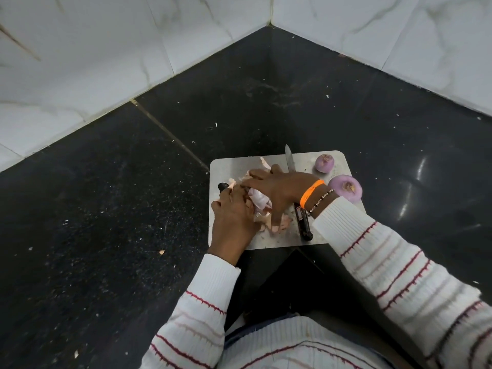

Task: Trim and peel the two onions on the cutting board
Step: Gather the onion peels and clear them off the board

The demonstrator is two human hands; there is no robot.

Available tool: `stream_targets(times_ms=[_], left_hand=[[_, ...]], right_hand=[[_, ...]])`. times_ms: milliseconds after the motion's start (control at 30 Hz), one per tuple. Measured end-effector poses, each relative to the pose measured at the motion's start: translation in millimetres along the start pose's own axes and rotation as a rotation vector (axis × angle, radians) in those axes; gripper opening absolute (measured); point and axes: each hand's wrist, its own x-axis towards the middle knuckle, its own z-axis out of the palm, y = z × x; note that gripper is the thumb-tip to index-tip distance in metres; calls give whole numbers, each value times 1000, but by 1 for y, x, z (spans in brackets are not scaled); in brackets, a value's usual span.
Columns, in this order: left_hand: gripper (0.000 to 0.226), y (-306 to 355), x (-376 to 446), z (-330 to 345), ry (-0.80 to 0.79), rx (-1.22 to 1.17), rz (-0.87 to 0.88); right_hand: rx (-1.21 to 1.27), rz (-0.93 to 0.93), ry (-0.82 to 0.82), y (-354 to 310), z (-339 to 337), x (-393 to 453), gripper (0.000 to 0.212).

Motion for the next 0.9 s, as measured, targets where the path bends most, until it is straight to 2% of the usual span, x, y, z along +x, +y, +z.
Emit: stream_targets(times_ms=[167, 300, 467, 567, 667, 800, 900], left_hand=[[67, -9, 2, 4, 5, -26, 71], [59, -14, 4, 10, 45, 59, 135], [63, -15, 3, 5, 58, -32, 191], [66, -13, -3, -3, 124, -94, 194], [80, -12, -5, -9, 151, -58, 159], [104, -14, 5, -10, -23, 37, 94], [110, -10, 8, -9, -150, 43, 127]], right_hand=[[22, -24, 4, 1, 8, -12, 110], [39, -26, 103, 0, 25, -15, 105], [126, 7, 209, 1, 33, -20, 98], [191, 34, 240, 2, 32, -25, 98], [172, 61, 260, 6, 32, -25, 104], [150, 49, 261, 7, 37, -20, 110], [131, 32, 241, 1, 38, -20, 111]])
